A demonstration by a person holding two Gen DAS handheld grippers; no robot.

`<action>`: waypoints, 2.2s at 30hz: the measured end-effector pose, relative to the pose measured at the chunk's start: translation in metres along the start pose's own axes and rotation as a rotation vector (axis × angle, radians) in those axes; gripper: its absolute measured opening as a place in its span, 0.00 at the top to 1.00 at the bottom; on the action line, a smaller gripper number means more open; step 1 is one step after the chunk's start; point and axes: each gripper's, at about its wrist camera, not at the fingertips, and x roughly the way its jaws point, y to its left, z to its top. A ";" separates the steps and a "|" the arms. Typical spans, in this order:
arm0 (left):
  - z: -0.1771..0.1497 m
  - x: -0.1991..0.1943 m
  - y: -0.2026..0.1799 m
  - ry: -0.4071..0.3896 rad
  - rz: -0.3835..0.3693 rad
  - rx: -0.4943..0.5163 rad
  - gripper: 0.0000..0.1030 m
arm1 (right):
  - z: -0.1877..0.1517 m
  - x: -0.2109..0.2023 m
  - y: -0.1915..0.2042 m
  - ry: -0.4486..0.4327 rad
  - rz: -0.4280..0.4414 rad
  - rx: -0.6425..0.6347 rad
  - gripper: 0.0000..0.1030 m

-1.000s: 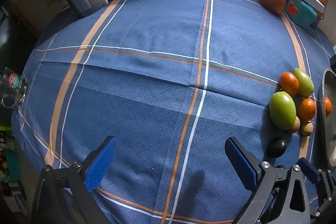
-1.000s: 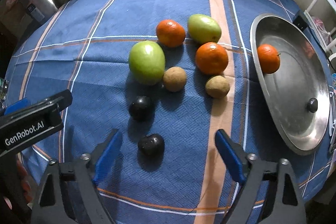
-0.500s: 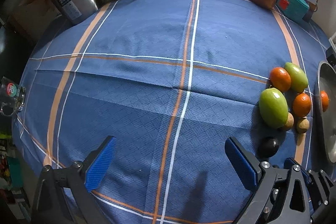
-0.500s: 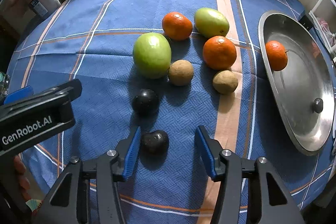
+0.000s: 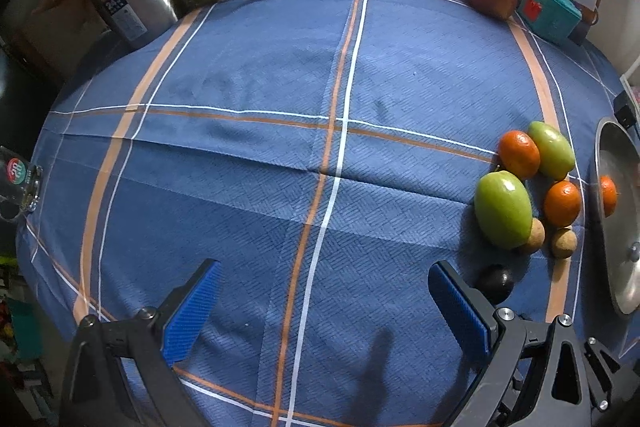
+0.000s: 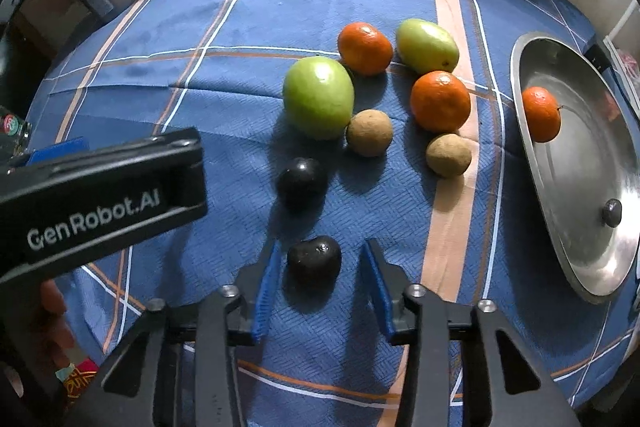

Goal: Organize fruits
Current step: 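Grasp a dark plum with the right tool while the left tool grasps the other dark plum, then carry the plum in the left tool while the right tool carries its plum over the basin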

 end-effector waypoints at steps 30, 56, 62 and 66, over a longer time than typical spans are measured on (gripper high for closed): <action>-0.004 0.009 -0.051 0.041 -0.298 0.065 0.28 | 0.003 -0.038 -0.088 -0.113 0.010 0.249 0.75; -0.002 -0.003 -0.063 0.015 -0.355 0.074 0.74 | 0.001 -0.056 -0.096 -0.148 0.041 0.260 0.75; 0.009 -0.017 -0.054 -0.026 -0.367 0.039 0.74 | 0.009 -0.065 -0.095 -0.168 0.011 0.262 0.75; 0.019 -0.025 -0.052 -0.058 -0.366 0.014 0.74 | 0.020 -0.077 -0.094 -0.194 -0.029 0.251 0.75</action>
